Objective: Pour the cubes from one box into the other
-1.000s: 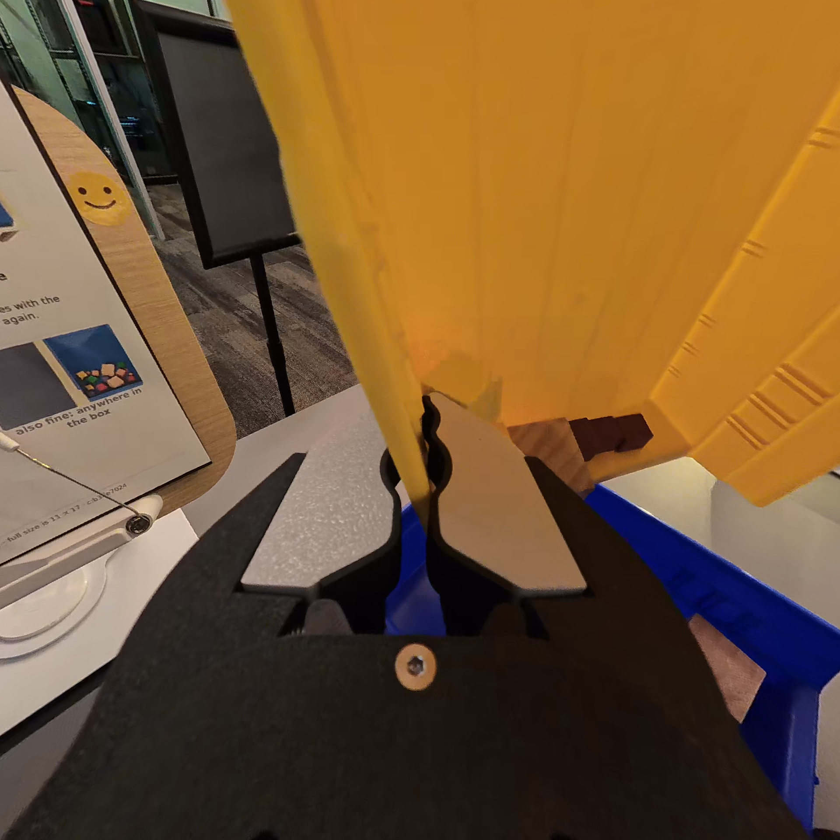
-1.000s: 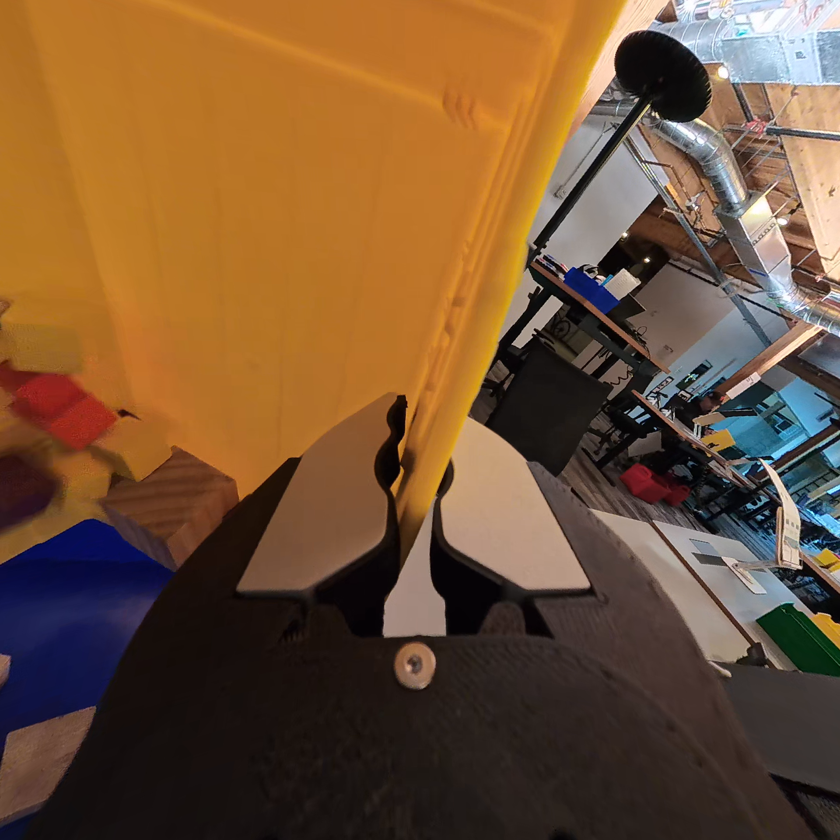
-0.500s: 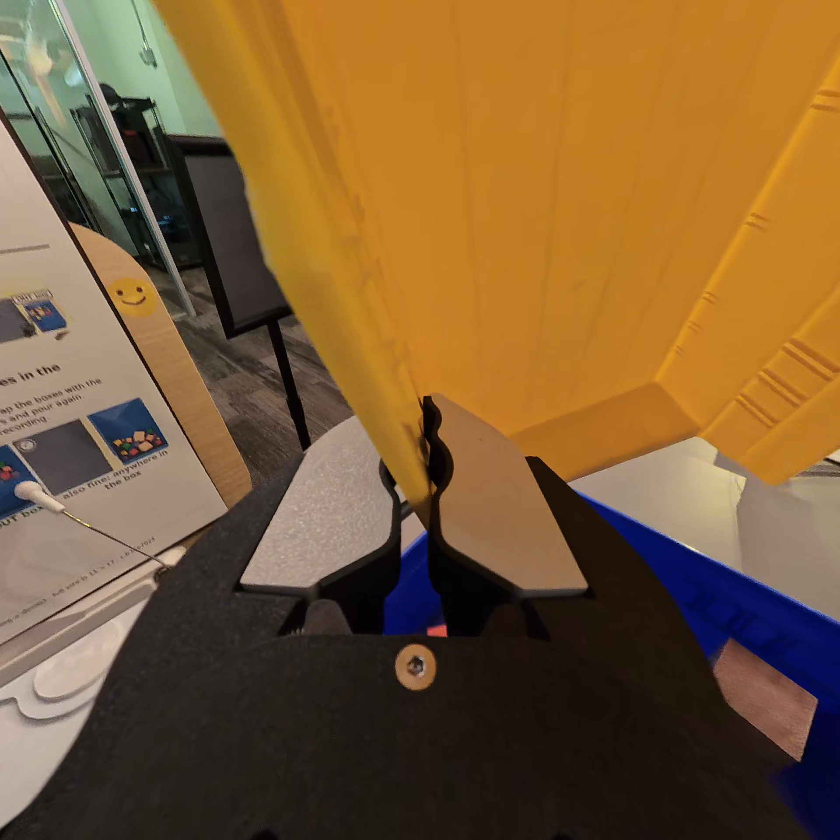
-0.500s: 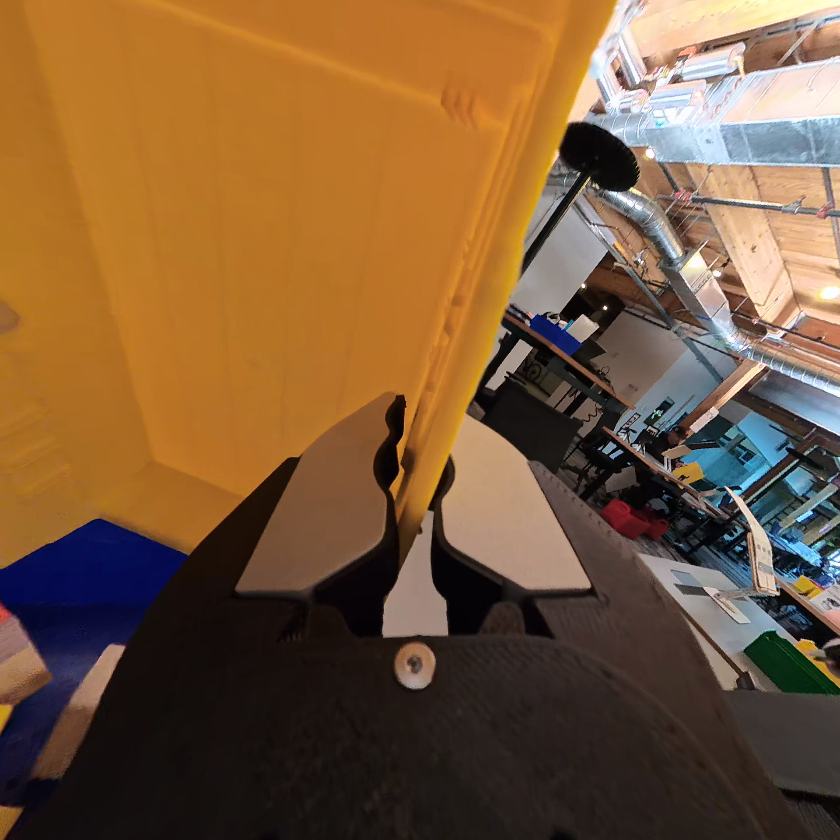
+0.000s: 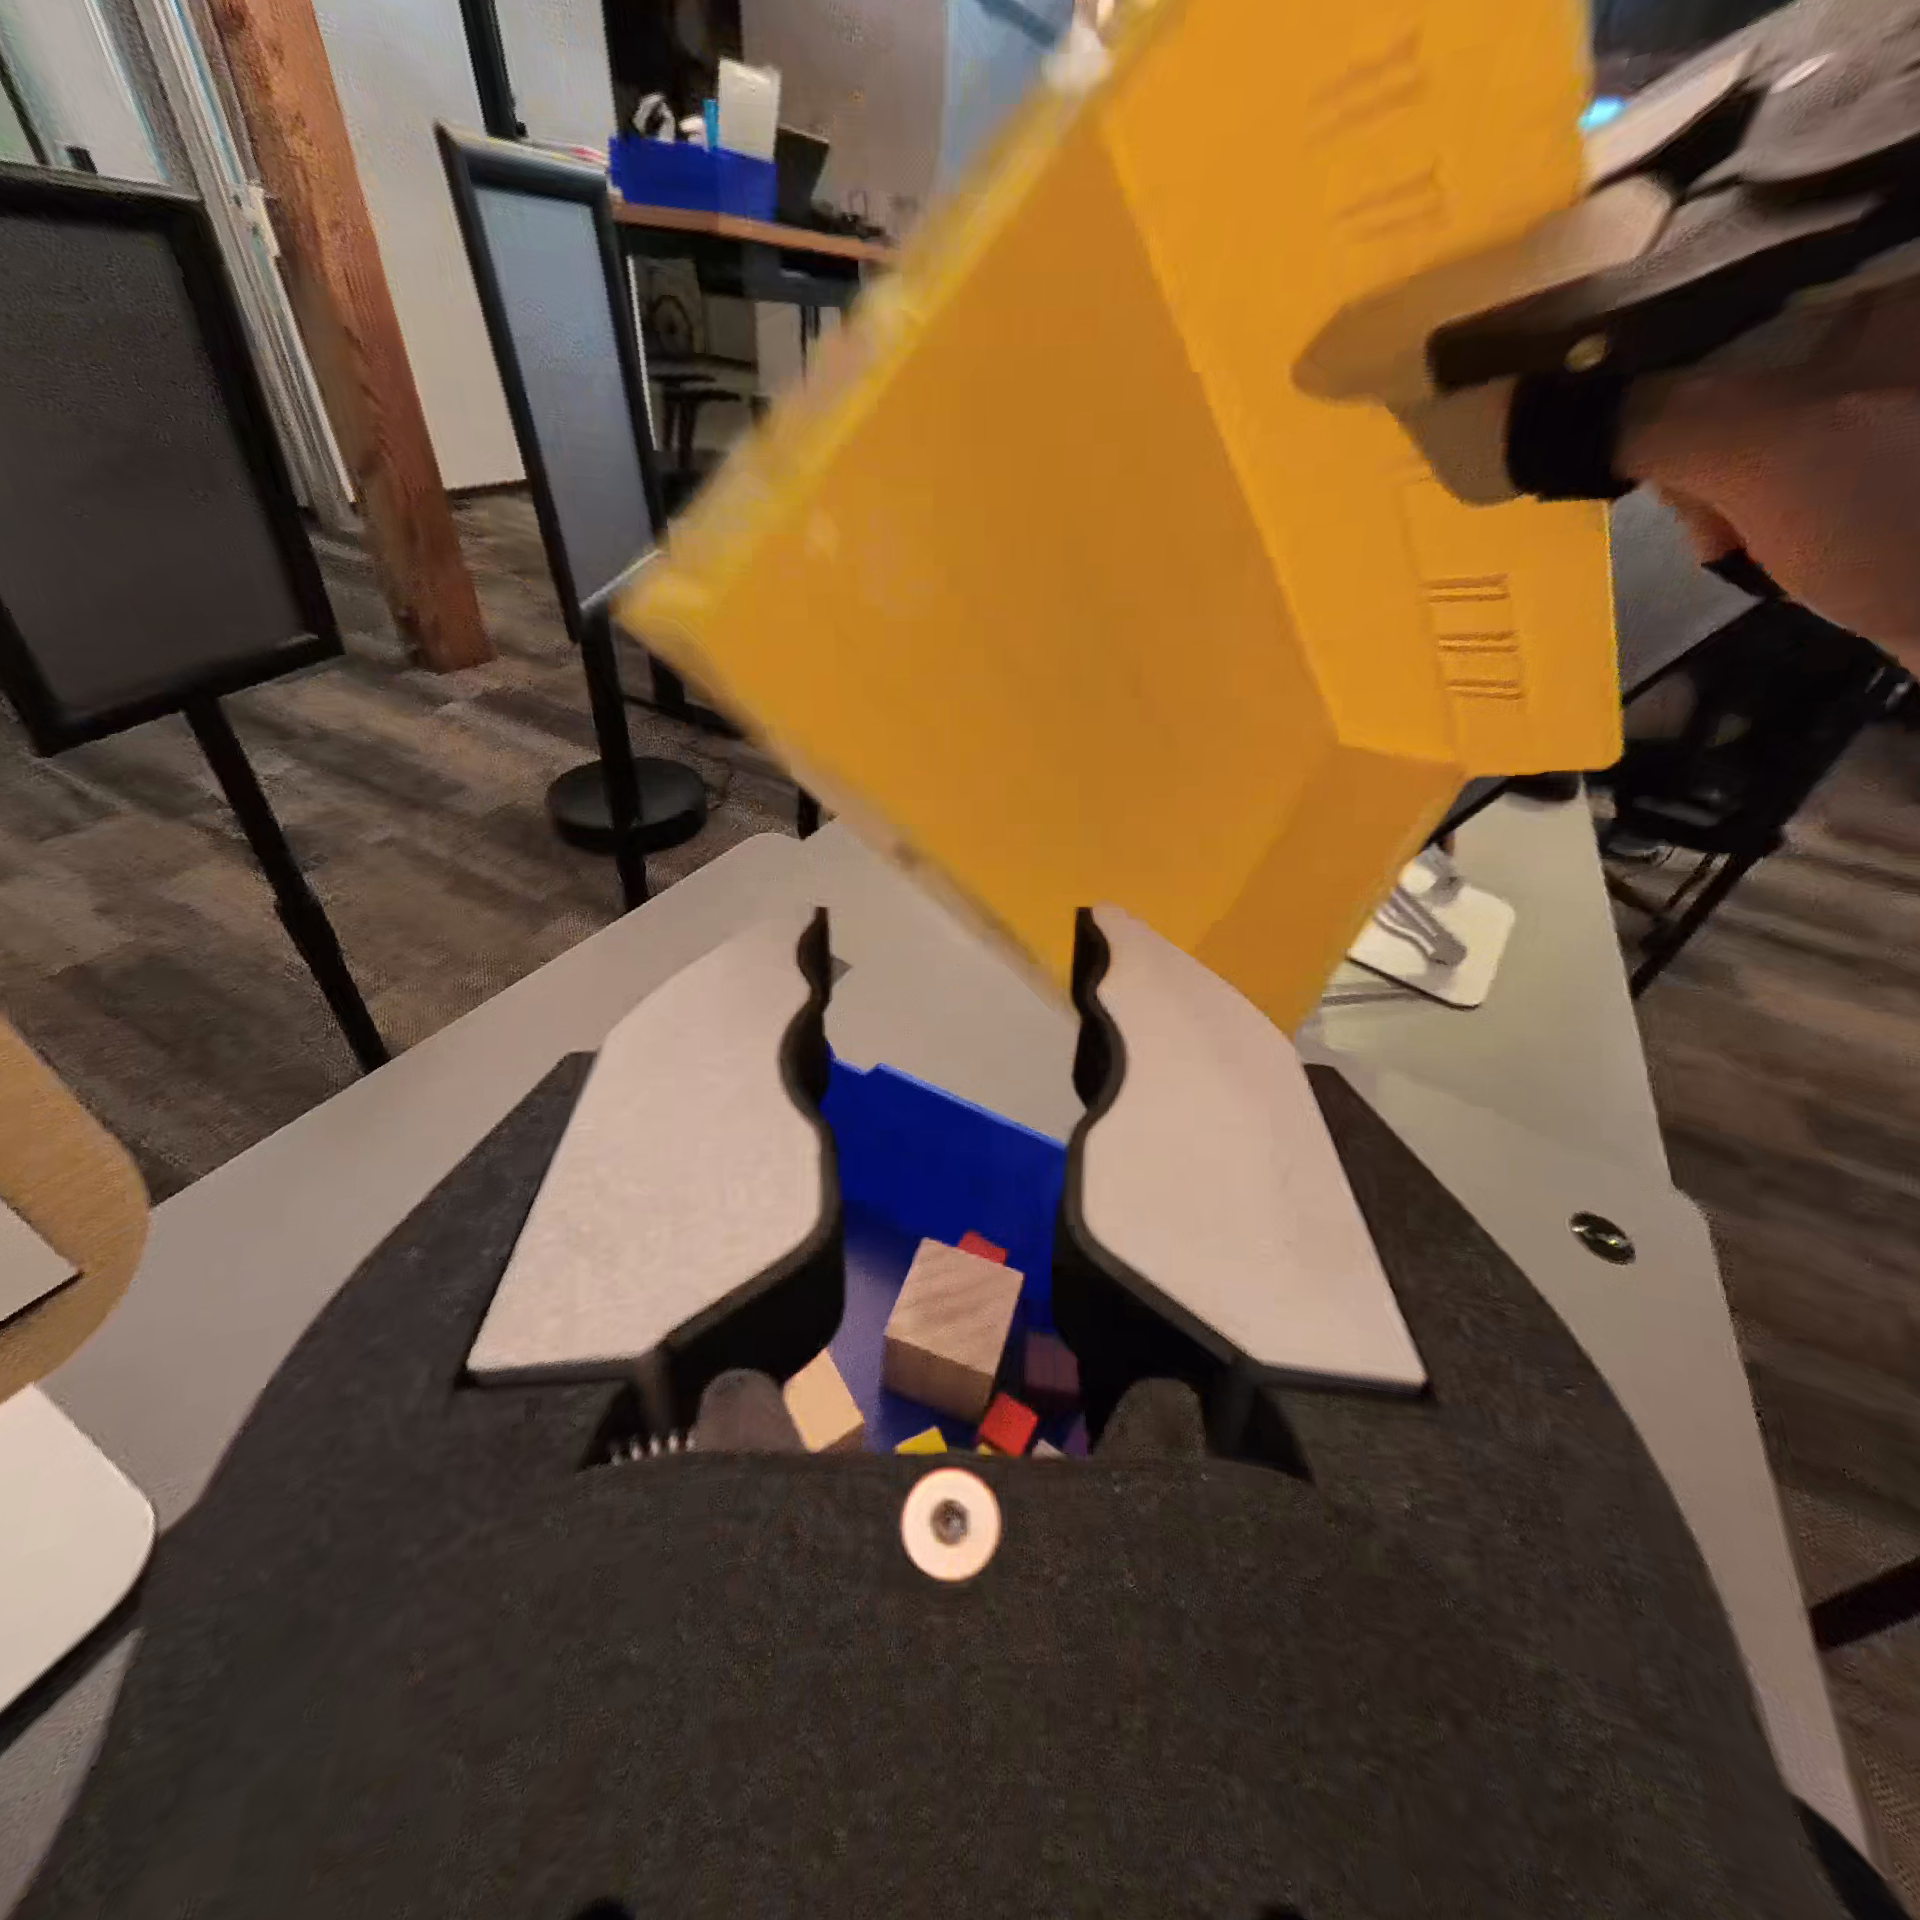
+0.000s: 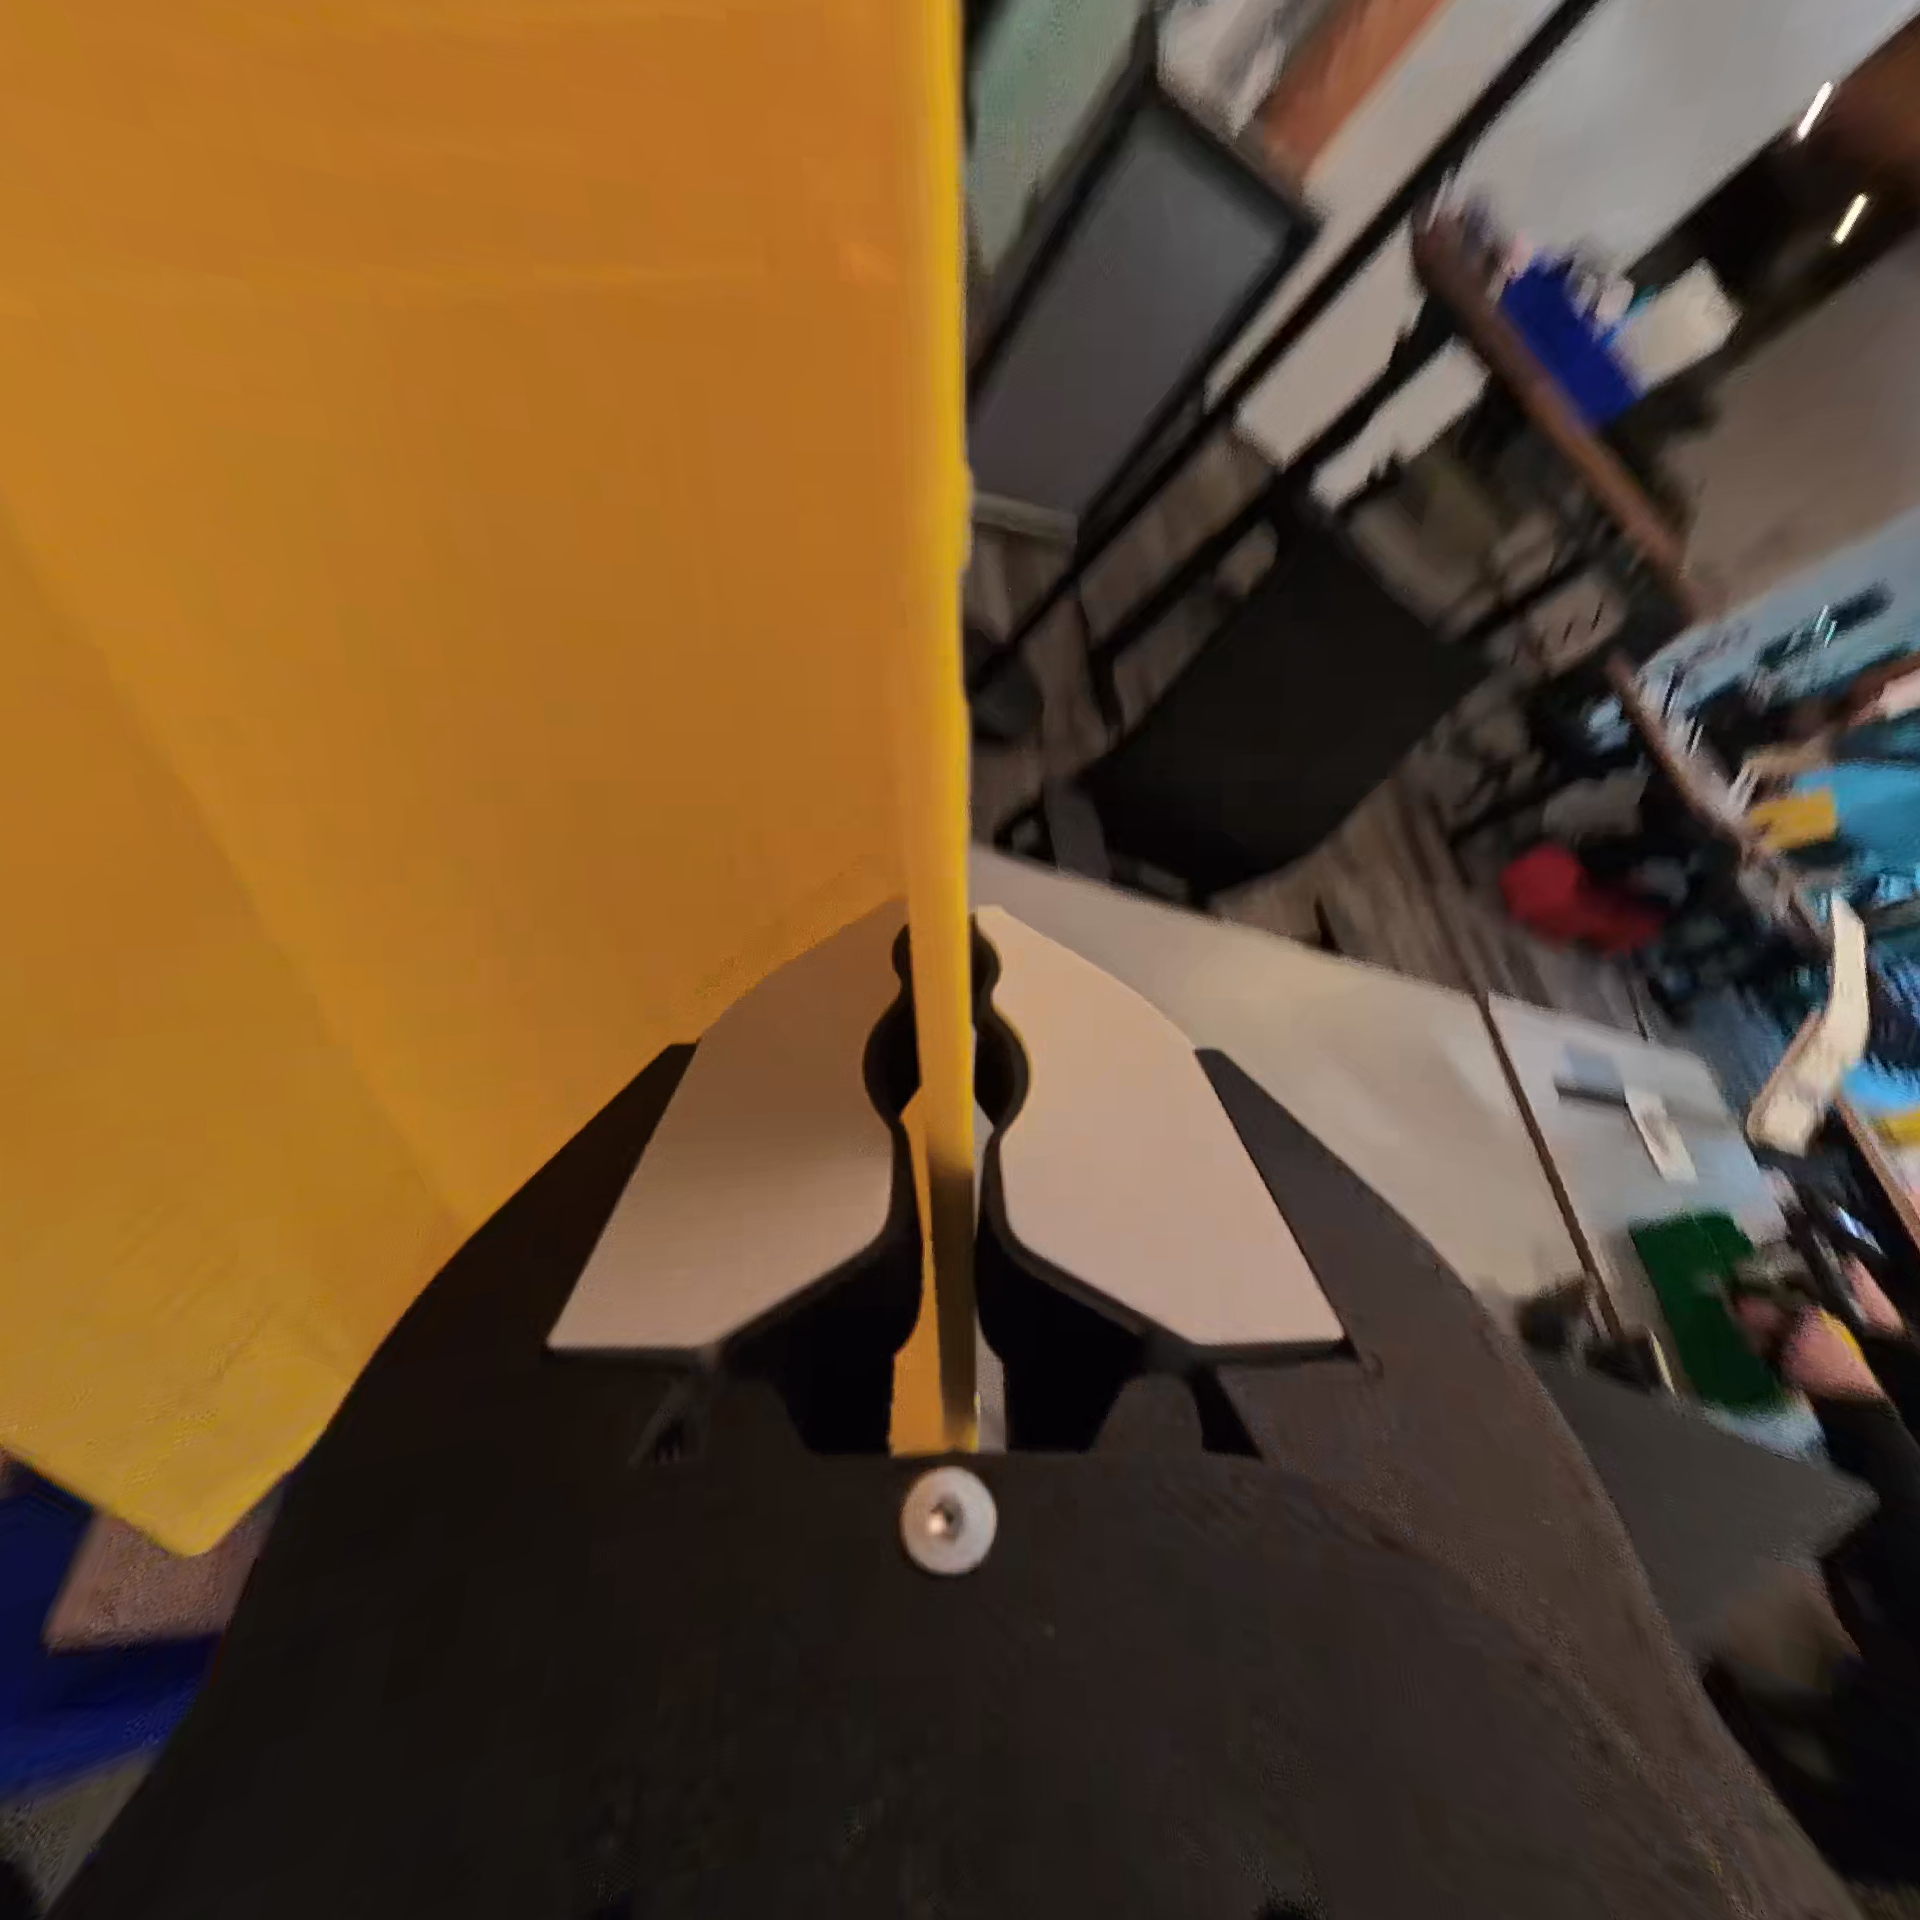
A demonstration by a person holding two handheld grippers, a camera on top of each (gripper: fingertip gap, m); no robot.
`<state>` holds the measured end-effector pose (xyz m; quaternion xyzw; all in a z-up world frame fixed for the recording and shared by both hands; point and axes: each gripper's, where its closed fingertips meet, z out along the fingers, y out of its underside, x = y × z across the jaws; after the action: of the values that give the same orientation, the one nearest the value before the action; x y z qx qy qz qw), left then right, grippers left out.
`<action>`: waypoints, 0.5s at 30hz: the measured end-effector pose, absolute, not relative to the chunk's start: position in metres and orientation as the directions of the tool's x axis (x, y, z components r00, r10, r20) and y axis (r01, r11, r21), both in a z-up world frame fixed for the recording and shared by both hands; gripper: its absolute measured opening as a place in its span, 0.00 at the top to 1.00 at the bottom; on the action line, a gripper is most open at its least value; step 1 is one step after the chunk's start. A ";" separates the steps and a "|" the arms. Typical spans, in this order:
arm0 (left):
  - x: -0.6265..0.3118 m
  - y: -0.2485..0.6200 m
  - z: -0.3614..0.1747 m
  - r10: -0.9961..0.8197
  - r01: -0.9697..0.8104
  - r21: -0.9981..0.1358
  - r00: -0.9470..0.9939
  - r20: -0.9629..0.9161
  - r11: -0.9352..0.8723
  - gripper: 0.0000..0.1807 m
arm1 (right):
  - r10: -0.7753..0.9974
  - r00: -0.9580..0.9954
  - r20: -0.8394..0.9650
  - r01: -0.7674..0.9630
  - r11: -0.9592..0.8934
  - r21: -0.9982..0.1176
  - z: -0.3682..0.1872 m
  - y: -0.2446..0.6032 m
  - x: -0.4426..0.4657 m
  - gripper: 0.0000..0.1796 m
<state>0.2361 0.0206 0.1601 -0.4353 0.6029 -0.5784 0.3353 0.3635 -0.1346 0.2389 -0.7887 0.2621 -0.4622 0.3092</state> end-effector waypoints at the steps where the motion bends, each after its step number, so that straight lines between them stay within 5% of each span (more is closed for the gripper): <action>1: 0.230 0.028 0.156 -0.921 -0.154 -0.987 -0.376 0.107 -0.052 0.73 | -0.689 0.442 0.574 -0.202 -0.700 -0.684 0.231 -0.151 0.373 0.97; 8: 0.211 0.091 0.008 -0.968 -0.619 -0.781 -0.135 0.212 -0.085 0.65 | -0.610 0.529 0.590 -0.487 -0.788 -0.377 0.152 -0.246 0.405 0.96; 15: 0.196 0.085 -0.076 -0.973 -0.834 -0.549 -0.076 0.219 -0.059 0.60 | -0.606 0.567 0.558 -0.515 -0.789 -0.335 0.092 -0.272 0.420 0.96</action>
<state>0.1959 0.0852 -0.0756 -0.6689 0.6752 -0.2862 0.1215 0.4195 -0.2717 0.0917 -0.8826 0.3175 -0.3401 0.0673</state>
